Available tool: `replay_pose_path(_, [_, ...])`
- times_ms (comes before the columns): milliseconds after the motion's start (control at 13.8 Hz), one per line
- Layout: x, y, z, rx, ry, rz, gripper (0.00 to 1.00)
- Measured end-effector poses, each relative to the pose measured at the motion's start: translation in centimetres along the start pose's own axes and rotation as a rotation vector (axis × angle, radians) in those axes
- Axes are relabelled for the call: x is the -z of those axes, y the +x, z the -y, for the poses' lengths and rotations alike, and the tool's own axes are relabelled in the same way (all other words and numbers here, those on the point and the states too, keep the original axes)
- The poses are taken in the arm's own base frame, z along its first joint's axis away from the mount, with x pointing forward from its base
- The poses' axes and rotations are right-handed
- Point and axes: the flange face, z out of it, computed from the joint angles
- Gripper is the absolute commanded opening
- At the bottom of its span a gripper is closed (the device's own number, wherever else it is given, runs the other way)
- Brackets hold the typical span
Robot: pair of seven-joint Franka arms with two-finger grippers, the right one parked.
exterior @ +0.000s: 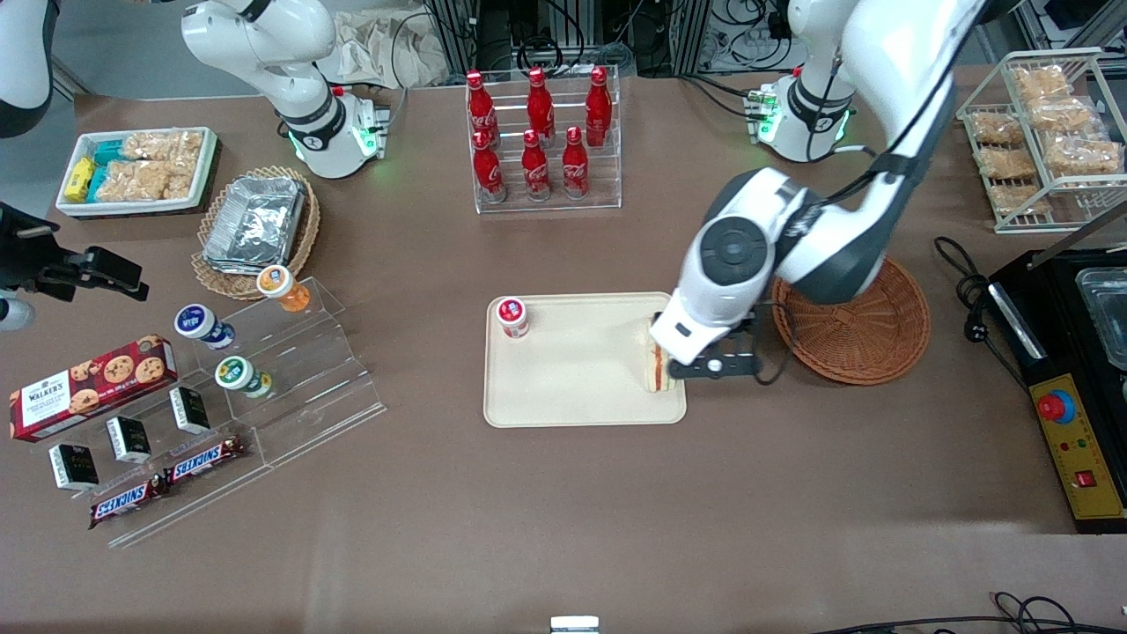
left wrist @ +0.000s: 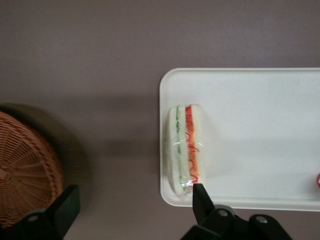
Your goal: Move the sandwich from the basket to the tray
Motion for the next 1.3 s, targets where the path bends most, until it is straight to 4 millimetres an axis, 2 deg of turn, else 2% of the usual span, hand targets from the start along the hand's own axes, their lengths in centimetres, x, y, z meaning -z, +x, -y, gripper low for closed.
replay_pose_path(362, [4.2, 2.8, 10.3, -0.077, -0.003, -0.019, 1.00])
replay_pose_path(652, [7.3, 3.5, 17.8, -0.157, 0.021, -0.036, 1.00])
replay_pose_path(942, [10.2, 2.6, 23.9, -0.177, 0.000, -0.026, 1.00])
replay_pose_path(1232, [14.4, 0.1, 29.5, -0.199, -0.030, -0.031, 1.00])
replay_pose_path(1304, [15.2, -0.4, 30.2, -0.197, -0.034, -0.034, 1.00])
